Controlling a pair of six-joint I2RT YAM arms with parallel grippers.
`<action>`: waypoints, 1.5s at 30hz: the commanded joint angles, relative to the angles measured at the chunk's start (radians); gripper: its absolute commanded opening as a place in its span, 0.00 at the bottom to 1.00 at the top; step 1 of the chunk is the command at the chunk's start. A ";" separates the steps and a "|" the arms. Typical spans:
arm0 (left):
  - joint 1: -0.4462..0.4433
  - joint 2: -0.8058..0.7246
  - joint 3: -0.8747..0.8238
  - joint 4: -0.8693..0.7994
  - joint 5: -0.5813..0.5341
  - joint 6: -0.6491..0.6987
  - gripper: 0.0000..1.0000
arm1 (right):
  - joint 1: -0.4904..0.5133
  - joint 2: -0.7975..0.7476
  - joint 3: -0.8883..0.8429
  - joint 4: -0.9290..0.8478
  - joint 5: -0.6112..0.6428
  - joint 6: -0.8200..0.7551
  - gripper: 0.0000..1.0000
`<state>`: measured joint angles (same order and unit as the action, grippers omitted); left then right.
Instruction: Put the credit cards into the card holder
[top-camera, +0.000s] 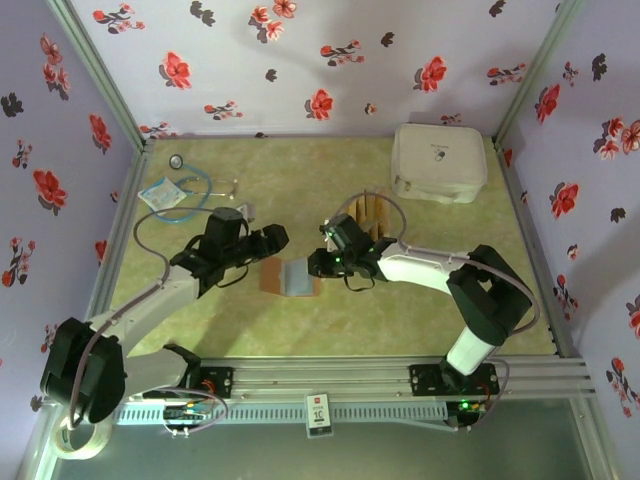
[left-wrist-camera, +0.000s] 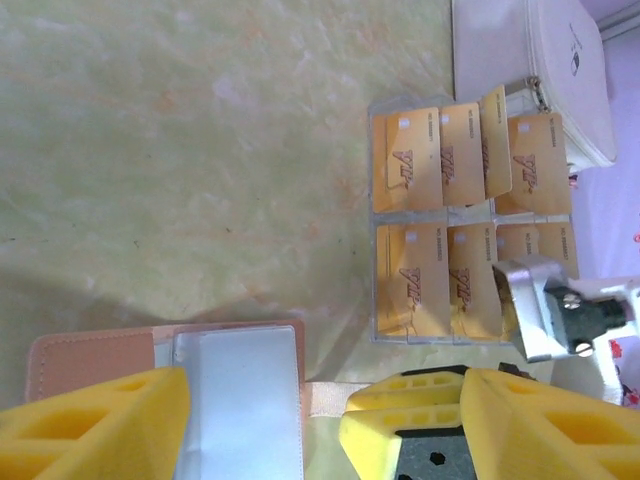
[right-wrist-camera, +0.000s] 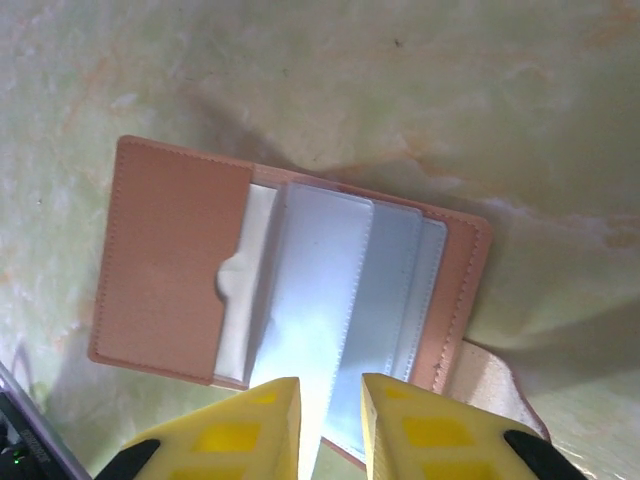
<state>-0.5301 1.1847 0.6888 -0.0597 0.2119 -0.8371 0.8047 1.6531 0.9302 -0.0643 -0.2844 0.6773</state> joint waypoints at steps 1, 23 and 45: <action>-0.011 0.027 -0.040 0.018 0.012 -0.015 0.70 | 0.005 0.010 0.037 -0.012 -0.019 0.014 0.23; -0.011 0.154 -0.168 0.125 -0.034 0.047 0.37 | 0.018 0.139 0.052 0.052 -0.041 0.045 0.24; -0.016 0.133 -0.083 0.028 -0.028 0.073 0.42 | 0.019 0.166 0.181 -0.145 0.012 -0.109 0.07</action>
<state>-0.5350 1.3594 0.5552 0.0116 0.1917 -0.7780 0.8188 1.7885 1.0824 -0.1471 -0.2920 0.6151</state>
